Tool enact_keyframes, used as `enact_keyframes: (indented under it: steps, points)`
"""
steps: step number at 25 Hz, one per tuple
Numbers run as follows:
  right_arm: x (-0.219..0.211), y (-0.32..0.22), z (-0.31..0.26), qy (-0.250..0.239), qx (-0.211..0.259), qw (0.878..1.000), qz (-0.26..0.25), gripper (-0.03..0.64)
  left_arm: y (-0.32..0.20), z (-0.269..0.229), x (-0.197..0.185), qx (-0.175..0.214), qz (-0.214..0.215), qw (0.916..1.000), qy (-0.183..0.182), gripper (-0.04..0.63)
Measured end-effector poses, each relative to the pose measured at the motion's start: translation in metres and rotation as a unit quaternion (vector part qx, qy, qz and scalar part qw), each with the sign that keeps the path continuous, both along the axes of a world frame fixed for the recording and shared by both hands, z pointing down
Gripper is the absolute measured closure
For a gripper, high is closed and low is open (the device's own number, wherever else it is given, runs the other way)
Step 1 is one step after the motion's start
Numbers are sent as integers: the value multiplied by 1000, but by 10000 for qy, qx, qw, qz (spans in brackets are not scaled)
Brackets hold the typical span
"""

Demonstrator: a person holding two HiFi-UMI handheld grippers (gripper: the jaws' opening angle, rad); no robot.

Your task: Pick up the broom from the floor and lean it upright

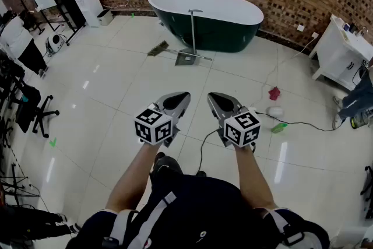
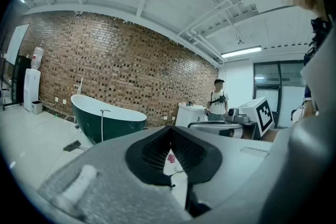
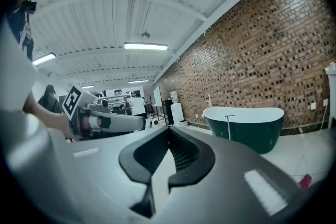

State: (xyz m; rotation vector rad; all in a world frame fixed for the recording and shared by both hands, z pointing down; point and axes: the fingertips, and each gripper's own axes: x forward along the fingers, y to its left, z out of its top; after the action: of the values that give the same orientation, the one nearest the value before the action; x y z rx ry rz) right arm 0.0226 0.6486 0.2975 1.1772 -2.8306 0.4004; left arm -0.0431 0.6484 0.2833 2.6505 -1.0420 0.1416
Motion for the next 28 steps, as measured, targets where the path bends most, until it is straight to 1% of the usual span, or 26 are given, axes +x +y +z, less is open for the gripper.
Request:
enact_keyframes:
  steps: [5, 11, 15, 19, 24, 28]
  points:
    - [5, -21, 2, -17, 14, 10000, 52, 614, -22, 9, 3, -80, 33, 10000, 3, 597]
    - [10, -59, 17, 38, -87, 9995, 299, 614, -65, 23, 10, -149, 300, 9994, 80, 596]
    - [9, -98, 22, 182, -139, 9988, 430, 614, -111, 31, 12, -170, 468, 9984, 250, 597]
    - [10, -150, 21, 388, -157, 9972, 622, 614, -172, 33, 7, -179, 593, 9971, 434, 597]
    - [-4, -219, 24, 507, -289, 9947, 844, 614, -243, 40, -9, -295, 784, 9953, 483, 596]
    - [-26, -269, 26, 527, -416, 9933, 939, 614, -294, 40, -32, -332, 846, 9946, 494, 597]
